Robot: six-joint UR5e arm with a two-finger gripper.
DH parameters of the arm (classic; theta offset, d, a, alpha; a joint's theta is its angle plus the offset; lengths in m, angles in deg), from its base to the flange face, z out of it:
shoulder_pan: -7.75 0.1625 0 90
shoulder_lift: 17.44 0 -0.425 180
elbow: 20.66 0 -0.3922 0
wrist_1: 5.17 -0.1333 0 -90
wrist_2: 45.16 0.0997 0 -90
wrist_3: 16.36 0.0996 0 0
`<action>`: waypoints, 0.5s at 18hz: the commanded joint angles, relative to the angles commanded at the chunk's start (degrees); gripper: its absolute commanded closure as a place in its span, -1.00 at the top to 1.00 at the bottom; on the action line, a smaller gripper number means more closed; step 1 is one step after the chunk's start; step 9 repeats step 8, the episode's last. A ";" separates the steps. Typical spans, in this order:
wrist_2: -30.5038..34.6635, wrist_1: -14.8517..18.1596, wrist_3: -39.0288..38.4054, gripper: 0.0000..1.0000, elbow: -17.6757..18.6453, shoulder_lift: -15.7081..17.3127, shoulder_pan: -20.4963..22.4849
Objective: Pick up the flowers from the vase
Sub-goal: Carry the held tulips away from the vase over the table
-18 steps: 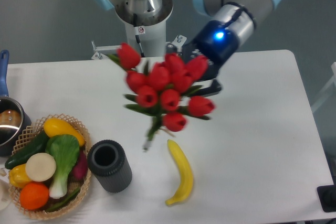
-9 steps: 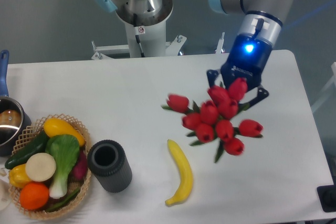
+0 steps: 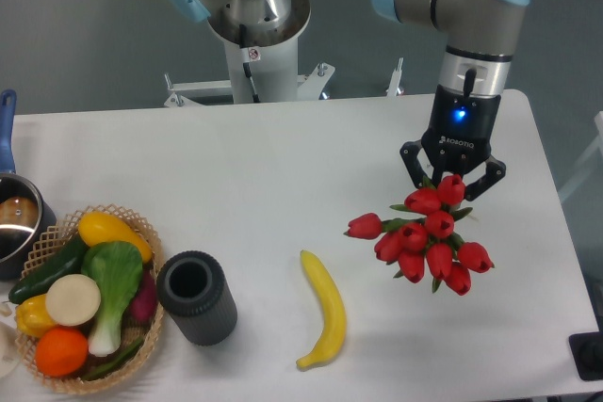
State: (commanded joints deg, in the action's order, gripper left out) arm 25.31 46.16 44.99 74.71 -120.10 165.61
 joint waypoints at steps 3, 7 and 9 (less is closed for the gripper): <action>8.26 0.53 0.09 -1.00 -0.09 -0.44 -3.69; 14.86 1.40 0.35 -1.00 -0.35 -1.76 -7.04; 16.53 2.28 0.35 -1.00 0.00 -1.76 -7.39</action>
